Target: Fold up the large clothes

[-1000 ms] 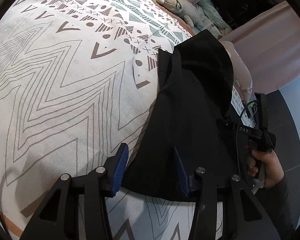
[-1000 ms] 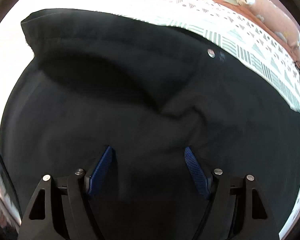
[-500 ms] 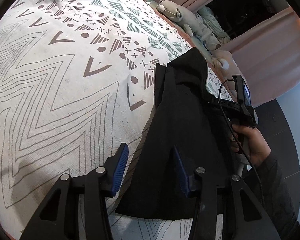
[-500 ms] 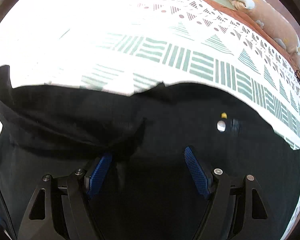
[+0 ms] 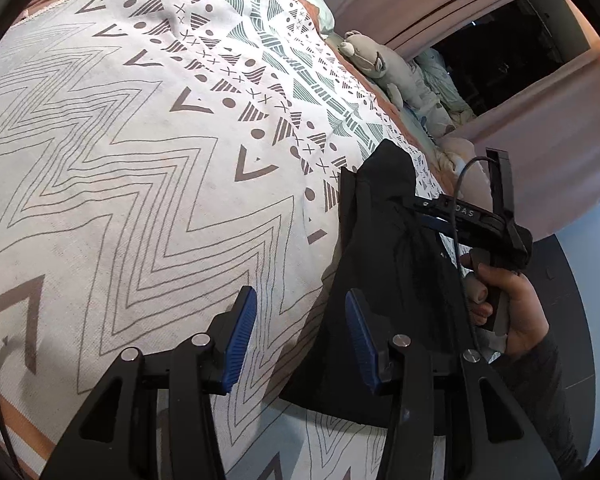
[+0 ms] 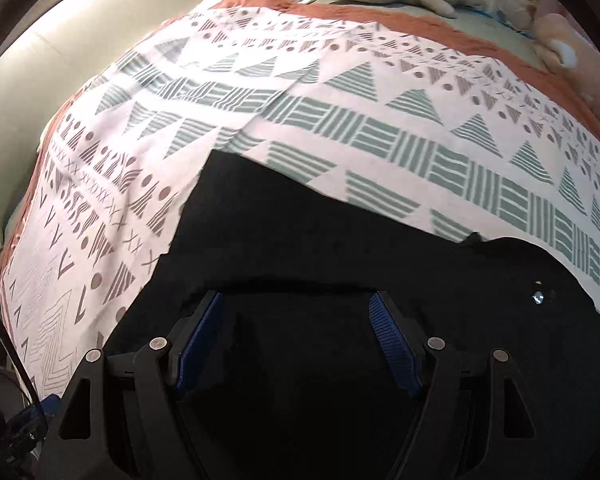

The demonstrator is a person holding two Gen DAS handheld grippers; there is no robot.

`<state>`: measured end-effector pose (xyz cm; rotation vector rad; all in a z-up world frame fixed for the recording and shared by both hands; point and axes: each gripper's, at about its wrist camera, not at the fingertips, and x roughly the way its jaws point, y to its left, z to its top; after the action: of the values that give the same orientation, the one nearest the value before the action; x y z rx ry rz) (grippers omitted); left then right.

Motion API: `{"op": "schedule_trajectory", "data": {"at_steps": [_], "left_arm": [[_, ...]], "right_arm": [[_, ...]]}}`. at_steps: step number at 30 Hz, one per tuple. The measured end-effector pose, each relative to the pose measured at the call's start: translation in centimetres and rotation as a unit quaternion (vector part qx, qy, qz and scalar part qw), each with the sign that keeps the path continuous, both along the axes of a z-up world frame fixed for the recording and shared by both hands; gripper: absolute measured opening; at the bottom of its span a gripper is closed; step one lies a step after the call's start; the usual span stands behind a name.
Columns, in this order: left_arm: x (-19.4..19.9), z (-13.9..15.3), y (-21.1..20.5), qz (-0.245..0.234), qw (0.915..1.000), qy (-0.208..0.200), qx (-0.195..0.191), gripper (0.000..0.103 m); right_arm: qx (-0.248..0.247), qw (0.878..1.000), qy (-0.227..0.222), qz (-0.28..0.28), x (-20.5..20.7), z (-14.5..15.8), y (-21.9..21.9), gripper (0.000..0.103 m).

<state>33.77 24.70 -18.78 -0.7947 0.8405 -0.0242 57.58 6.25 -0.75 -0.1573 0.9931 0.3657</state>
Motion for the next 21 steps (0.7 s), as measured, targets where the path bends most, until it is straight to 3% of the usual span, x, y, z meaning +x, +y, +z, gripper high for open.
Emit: {"op": "schedule_trajectory", "data": {"at_steps": [1, 3, 6, 11, 21], "left_arm": [[-0.2, 0.0, 0.0, 0.003, 1.0000, 0.000, -0.001, 0.047], [-0.4, -0.1, 0.4, 0.009, 1.0000, 0.001, -0.002, 0.047], [-0.7, -0.3, 1.3, 0.020, 0.9998, 0.006, -0.006, 0.047], [-1.6, -0.8, 2.3, 0.037, 0.9991, 0.007, -0.019, 0.047], [-2.6, -1.8, 0.3, 0.008, 0.9968, 0.017, -0.078, 0.047]], "right_arm": [[-0.008, 1.000, 0.001, 0.005, -0.6, -0.2, 1.0, 0.065], [-0.029, 0.999, 0.014, 0.011, 1.2, -1.4, 2.1, 0.059], [-0.057, 0.998, 0.009, -0.012, 3.0, -3.3, 3.3, 0.059], [-0.104, 0.992, -0.055, -0.046, 3.9, -2.5, 4.4, 0.059], [-0.044, 0.997, -0.058, -0.039, -2.5, 2.2, -1.6, 0.059]]}}
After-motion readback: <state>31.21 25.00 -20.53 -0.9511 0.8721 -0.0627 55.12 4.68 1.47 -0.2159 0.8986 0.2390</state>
